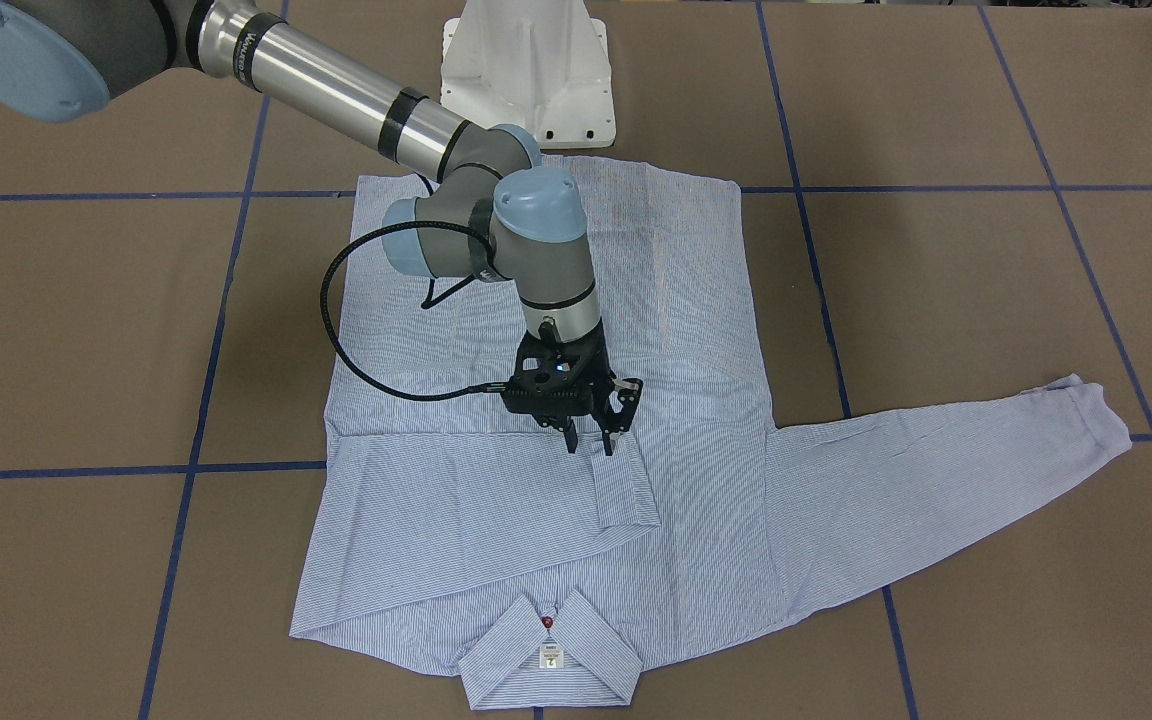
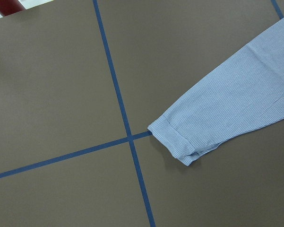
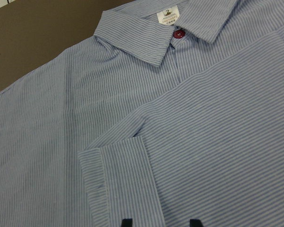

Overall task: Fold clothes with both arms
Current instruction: 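Lay the sleeve cuff near the collar with the right gripper and release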

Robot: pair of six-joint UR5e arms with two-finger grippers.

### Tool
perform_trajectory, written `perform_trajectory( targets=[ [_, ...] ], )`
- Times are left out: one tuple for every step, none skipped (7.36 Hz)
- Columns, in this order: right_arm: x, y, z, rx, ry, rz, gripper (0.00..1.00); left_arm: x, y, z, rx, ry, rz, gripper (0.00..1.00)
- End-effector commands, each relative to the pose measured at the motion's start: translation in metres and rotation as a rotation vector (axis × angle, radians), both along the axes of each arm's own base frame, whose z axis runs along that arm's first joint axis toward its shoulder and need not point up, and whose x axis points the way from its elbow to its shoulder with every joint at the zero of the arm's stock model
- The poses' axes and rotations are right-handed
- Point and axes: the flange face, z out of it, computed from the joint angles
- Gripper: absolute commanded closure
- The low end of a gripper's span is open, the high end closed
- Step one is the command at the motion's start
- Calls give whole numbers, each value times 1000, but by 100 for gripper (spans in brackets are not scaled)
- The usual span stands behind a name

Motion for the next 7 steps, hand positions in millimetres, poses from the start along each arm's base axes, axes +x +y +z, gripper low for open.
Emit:
perform_trajectory(
  targets=[
    [-7, -4, -8, -1, 5, 27, 50, 0, 0, 0, 0, 0, 0, 0],
    [-8, -3, -7, 2, 8, 34, 50, 0, 0, 0, 1, 0, 1, 0],
    [-13, -2, 1, -4, 22, 30, 50, 0, 0, 0, 0, 0, 0, 0],
    [-21, 3, 8, -3, 40, 35, 50, 0, 0, 0, 0, 0, 0, 0],
    [-23, 5, 7, -3, 40, 34, 50, 0, 0, 0, 0, 0, 0, 0],
    [-23, 5, -8, -23, 5, 55, 83, 0, 0, 0, 0, 0, 0, 0],
    [-22, 4, -18, -29, -10, 61, 100, 0, 0, 0, 0, 0, 0, 0]
  ],
)
